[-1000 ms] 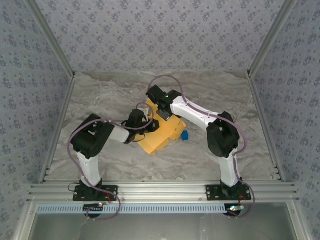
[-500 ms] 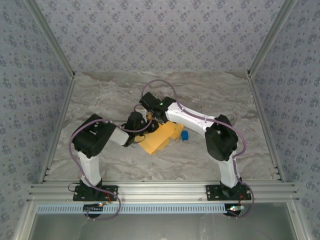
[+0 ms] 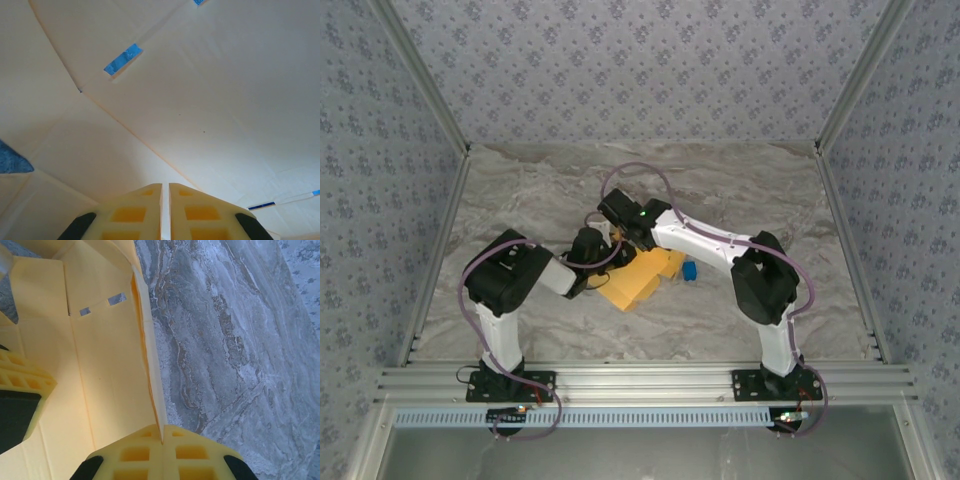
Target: Fold the paper box
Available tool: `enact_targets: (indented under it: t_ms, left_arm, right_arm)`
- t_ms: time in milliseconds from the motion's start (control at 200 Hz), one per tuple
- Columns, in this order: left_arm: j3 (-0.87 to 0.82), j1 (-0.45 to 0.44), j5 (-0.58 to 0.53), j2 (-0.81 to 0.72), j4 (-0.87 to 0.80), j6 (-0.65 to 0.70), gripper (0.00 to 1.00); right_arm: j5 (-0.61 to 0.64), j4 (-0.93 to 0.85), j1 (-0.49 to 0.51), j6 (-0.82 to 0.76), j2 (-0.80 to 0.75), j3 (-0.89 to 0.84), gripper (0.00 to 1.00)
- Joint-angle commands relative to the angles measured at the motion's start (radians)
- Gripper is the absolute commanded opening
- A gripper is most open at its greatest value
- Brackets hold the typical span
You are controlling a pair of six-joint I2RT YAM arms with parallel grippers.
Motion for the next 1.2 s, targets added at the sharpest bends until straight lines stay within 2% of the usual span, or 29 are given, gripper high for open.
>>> enact_targets:
  t_ms: [0,180,395,680,884,964,1194]
  left_arm:
    - [-0.031,0.006,0.002,-0.018,-0.047,-0.014,0.14]
    - [-0.051,0.034,0.023,-0.053,-0.036,-0.019,0.2]
    - [-0.108,0.07,0.041,-0.128,-0.044,-0.027,0.29]
    - [-0.161,0.121,0.024,-0.292,-0.218,0.023,0.42]
    - [-0.186,0.169,-0.044,-0.437,-0.381,0.074,0.46]
    - [-0.202,0.204,-0.052,-0.492,-0.42,0.085,0.47]
    - [-0.188,0.27,-0.023,-0.643,-0.556,0.137,0.5]
  right_arm:
    - [0.045,0.042,0.021,-0.05,-0.001,-0.021,0.0]
    - [0.195,0.117,0.042,-0.164,0.002,-0.047,0.0]
    - [0.287,0.227,0.047,-0.246,0.003,-0.098,0.0]
    - [0.324,0.447,0.044,-0.388,-0.013,-0.2,0.0]
    - [0.34,0.606,0.046,-0.499,-0.017,-0.27,0.0]
    - [0.319,0.625,0.044,-0.513,-0.022,-0.282,0.0]
    - [0.12,0.591,0.026,-0.528,-0.108,-0.322,0.0]
